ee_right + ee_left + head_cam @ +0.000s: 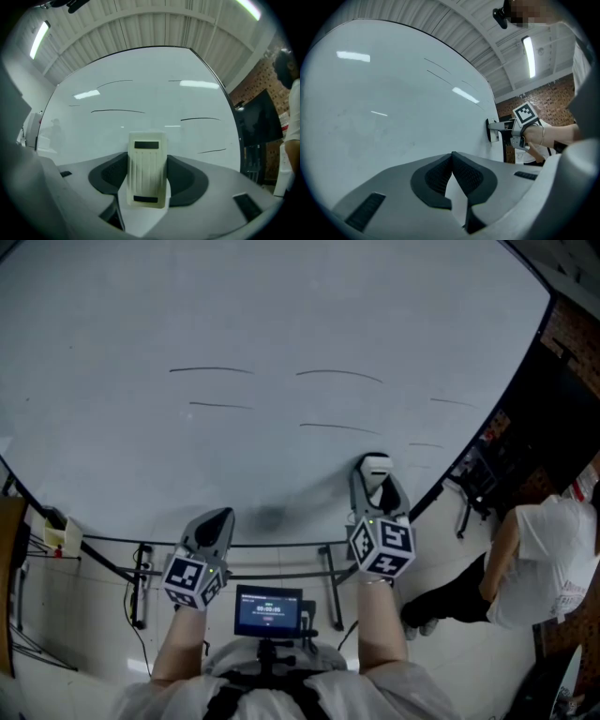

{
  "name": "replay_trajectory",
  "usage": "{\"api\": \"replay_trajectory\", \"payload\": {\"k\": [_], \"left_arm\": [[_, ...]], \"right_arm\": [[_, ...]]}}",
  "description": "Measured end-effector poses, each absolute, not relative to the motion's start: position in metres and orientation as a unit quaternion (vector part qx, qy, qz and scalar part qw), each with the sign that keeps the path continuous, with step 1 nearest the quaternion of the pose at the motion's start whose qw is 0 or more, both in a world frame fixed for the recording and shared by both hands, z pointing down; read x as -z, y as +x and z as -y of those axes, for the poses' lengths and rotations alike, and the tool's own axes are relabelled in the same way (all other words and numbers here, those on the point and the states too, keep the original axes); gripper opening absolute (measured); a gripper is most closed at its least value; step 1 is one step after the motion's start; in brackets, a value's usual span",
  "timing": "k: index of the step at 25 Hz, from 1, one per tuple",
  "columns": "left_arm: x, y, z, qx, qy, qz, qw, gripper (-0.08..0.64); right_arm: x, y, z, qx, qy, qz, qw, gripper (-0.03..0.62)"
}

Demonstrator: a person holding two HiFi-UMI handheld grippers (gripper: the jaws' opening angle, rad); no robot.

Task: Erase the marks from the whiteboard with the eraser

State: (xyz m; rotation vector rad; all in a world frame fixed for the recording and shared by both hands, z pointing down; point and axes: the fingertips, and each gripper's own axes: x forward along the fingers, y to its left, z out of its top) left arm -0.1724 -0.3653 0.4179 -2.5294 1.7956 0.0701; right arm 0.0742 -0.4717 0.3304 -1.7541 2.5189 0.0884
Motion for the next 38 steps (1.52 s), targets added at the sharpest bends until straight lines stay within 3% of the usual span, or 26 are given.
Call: {"api": "replay_trajectory", "payload": {"k": [6, 11, 16, 30, 38], "left_arm": [[-0.411, -0.168, 0.366, -0.027, -0.818, -0.575, 0.026, 0.005], [-0.410, -0.171, 0.367, -0.025, -0.814, -0.580, 0.030, 0.005], [-0.413, -0.175, 0.364, -0.022, -0.810, -0.586, 0.029, 0.005], [-0.419, -0.188, 0.364, -0.020, -0.801, -0.598, 0.024, 0.005], [-0.418, -0.196, 0.360, -0.022, -0.796, -0.604, 0.024, 0.005]], "right_arm": [[-0.324, 0.026, 0.444, -0.015, -0.506, -0.861, 0.052, 0.265], [-0.326, -0.061, 0.412, -0.070, -0.427, -0.902, 0.012, 0.266], [-0.340, -0.094, 0.413, -0.082, -0.424, -0.902, -0.021, 0.266], [-0.339, -0.021, 0.443, -0.068, -0.484, -0.872, 0.002, 0.268], [-0.340, 0.058, 0.469, -0.023, -0.557, -0.829, 0.036, 0.267]]}}
